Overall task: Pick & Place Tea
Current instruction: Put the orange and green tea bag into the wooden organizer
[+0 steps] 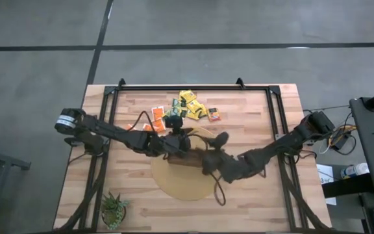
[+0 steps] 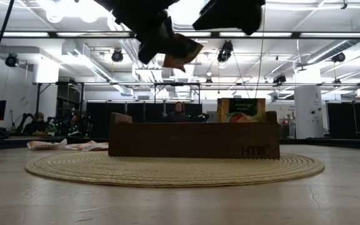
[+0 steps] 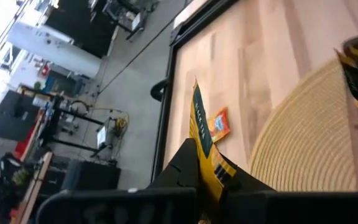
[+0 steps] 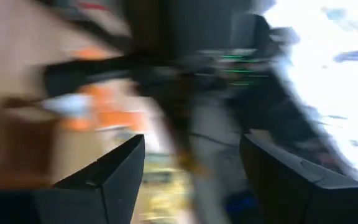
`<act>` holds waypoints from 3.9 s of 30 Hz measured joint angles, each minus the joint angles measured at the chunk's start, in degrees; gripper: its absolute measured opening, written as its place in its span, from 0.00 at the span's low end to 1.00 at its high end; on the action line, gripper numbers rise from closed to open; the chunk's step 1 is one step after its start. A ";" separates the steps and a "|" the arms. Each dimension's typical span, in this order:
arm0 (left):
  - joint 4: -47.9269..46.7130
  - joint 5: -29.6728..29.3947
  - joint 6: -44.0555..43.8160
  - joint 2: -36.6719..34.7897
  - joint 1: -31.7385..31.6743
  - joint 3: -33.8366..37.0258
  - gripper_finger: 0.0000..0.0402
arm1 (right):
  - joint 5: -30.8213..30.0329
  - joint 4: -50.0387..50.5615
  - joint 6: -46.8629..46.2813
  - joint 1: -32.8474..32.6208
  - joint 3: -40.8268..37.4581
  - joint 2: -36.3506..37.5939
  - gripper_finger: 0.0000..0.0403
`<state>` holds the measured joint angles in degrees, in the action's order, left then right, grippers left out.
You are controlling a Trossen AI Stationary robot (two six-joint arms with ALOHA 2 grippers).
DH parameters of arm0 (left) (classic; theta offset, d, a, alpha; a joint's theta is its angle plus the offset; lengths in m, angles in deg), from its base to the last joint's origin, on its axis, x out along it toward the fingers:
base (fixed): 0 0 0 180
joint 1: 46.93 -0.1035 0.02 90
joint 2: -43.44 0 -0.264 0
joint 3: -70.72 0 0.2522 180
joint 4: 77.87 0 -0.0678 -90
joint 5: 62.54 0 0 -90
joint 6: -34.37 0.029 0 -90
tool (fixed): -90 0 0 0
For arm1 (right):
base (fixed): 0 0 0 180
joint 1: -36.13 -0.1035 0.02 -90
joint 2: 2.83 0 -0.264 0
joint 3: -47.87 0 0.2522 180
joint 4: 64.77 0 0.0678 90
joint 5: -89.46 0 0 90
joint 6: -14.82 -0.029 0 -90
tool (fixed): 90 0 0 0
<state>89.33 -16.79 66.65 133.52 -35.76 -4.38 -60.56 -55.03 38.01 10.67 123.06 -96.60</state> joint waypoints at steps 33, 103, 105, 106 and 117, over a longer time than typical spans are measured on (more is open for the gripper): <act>-0.18 7.48 5.99 0.02 3.93 0.73 0.00 | 15.03 18.02 -12.49 5.92 4.59 -0.52 0.06; 1.15 -11.78 -1.07 -0.31 4.42 0.51 0.54 | 42.17 42.61 -43.15 6.33 1.74 7.65 0.02; 1.17 -11.78 -1.07 -0.31 4.42 0.51 0.54 | 44.08 42.42 -43.10 6.67 1.99 6.55 0.02; 1.17 -11.78 -1.07 -0.31 4.42 0.51 0.54 | 44.40 42.45 -43.09 6.76 1.99 5.89 0.02; 1.13 -11.78 -1.11 -0.32 4.42 0.51 0.54 | 49.15 44.17 -44.28 9.99 4.71 -1.26 0.02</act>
<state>90.46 -28.57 65.53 133.20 -31.34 -3.88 -11.42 -10.86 -6.28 20.66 127.77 -97.86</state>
